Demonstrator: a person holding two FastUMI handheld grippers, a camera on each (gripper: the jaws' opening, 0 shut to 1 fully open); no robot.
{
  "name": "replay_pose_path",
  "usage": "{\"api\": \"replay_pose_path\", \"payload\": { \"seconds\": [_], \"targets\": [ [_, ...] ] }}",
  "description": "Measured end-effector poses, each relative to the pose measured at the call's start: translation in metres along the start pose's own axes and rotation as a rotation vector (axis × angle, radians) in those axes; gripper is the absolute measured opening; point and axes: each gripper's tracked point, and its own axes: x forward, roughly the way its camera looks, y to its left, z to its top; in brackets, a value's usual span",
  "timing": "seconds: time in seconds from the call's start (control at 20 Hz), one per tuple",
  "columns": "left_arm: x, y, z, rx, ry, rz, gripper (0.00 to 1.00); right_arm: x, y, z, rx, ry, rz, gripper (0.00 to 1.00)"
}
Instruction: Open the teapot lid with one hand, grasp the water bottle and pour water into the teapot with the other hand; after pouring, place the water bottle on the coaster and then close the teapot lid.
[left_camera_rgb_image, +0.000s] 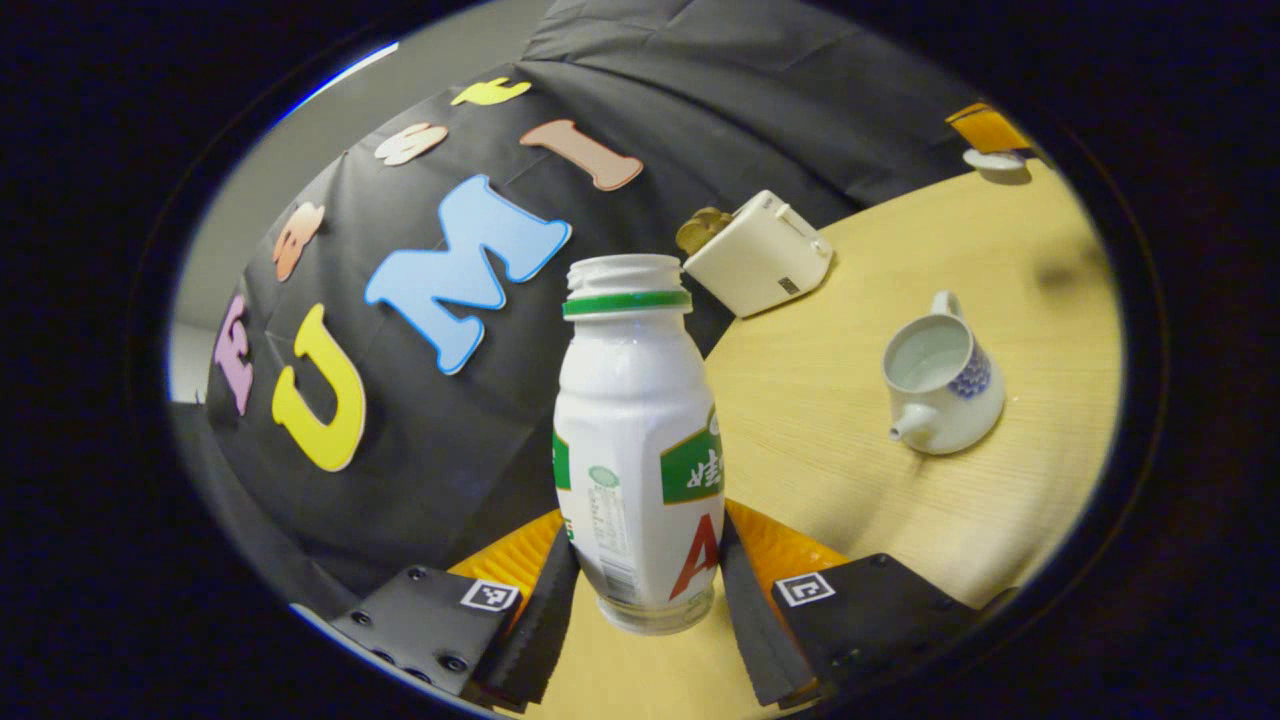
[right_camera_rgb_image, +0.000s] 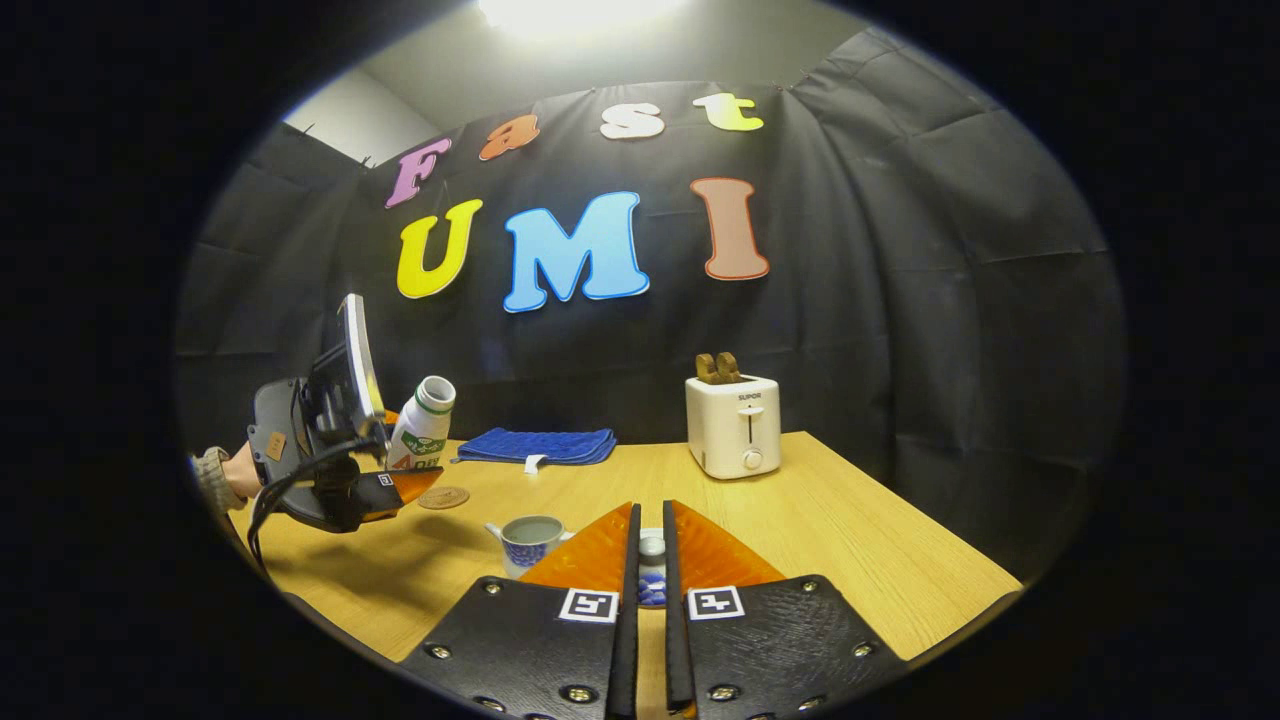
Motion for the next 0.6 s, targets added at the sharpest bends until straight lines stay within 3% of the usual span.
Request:
{"api": "replay_pose_path", "payload": {
  "seconds": [0.2, 0.25, 0.4, 0.6],
  "targets": [
    [0.0, 0.011, -0.023, -0.209, 0.031, -0.009, 0.84, 0.016, 0.024, 0.014, -0.007, -0.012, 0.045, 0.11],
    [0.0, 0.012, -0.029, -0.27, 0.034, -0.015, 0.72, 0.02, 0.03, 0.017, -0.009, -0.014, 0.055, 0.11],
    [-0.01, 0.022, -0.044, -0.419, 0.045, -0.012, 0.83, 0.038, 0.048, 0.018, -0.014, -0.002, 0.083, 0.11],
    [-0.018, 0.034, -0.056, -0.54, 0.043, 0.007, 0.83, 0.063, 0.073, 0.007, -0.004, 0.04, 0.122, 0.11]
  ]
}}
